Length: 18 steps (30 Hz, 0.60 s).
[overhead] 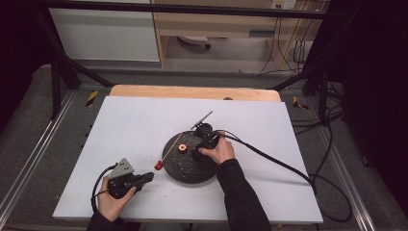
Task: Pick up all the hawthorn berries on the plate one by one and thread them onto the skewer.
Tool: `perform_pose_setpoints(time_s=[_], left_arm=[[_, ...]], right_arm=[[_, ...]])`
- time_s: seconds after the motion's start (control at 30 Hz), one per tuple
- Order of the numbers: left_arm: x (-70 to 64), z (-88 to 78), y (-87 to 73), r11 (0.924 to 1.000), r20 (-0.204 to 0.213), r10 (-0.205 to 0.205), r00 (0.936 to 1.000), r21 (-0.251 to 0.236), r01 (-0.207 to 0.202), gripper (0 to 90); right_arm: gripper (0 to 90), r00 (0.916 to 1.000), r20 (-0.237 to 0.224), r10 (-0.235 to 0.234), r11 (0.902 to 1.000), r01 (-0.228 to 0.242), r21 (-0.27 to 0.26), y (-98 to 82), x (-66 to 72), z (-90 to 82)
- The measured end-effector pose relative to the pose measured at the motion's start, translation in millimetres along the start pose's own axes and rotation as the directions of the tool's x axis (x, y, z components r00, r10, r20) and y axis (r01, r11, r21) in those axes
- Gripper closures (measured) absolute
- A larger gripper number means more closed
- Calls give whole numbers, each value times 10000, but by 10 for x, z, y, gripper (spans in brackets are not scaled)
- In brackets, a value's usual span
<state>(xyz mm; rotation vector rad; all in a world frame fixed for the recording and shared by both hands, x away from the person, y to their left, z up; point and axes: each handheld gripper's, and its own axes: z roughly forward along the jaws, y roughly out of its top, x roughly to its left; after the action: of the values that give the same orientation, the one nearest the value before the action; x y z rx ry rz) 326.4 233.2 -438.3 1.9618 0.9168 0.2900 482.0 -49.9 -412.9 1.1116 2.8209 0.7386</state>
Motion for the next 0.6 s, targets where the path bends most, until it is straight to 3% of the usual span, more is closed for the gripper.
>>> perform_pose_setpoints(time_s=[0.27,0.6], left_arm=[[-3,-14,9,10000,-17,33,10000,-47,-33,884],[-25,8,11,9999,6,110,9999,-12,-110,884]], right_arm=[[606,10000,-9,57,10000,-57,47,-3,8,3],[612,9992,-243,315,9985,-325,-444,-27,63,-137]])
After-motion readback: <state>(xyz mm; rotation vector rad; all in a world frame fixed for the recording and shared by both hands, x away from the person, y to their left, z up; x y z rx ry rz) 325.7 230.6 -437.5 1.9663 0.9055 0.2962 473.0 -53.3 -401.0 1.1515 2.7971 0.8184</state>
